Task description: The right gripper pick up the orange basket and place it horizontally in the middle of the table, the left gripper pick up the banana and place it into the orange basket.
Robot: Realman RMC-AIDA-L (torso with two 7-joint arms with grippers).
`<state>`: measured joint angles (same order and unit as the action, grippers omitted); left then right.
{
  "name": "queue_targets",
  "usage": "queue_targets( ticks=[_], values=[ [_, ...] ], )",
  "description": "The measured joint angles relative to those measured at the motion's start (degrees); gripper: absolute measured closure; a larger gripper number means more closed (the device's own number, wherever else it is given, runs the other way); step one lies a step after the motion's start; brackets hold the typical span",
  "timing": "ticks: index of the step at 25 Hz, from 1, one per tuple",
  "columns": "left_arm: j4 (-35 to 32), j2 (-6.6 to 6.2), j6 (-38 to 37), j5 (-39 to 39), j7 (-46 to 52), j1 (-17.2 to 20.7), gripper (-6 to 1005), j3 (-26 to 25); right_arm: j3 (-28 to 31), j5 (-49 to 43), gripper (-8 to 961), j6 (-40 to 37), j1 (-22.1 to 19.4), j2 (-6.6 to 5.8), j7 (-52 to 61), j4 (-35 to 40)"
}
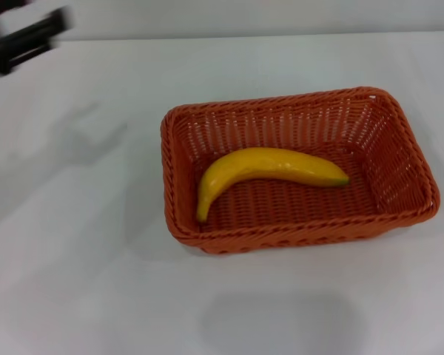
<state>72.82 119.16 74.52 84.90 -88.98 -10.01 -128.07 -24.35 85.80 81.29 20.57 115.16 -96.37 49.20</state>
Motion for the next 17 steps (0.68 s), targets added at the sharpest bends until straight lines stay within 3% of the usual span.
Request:
queue_targets(
  ticks=[5, 8, 13, 17],
  values=[
    [-6.82, 0.11, 1.98, -13.68, -13.46, 9.62, 245, -1.95, 0.01, 11.59, 113, 0.42, -2.65, -0.21, -14.2, -11.12],
    [-12.74, 0.31, 4.69, -19.27, -20.28, 12.57, 246, -3.72, 0.07, 17.03, 113, 1.29, -3.79, -0.3, -22.38, -18.48],
    [-26.94, 0.37, 11.06, -26.57, -30.93, 14.54, 246, -10.56, 0.11, 21.61, 113, 2.08, -4.41, -0.3, -33.65, -29.16],
    [-35.75, 0.3, 15.68, -27.9, -36.59, 14.53, 246, -16.91, 0.62, 23.33, 113, 2.47, -4.5, -0.29, -38.35, -33.73]
  ],
)
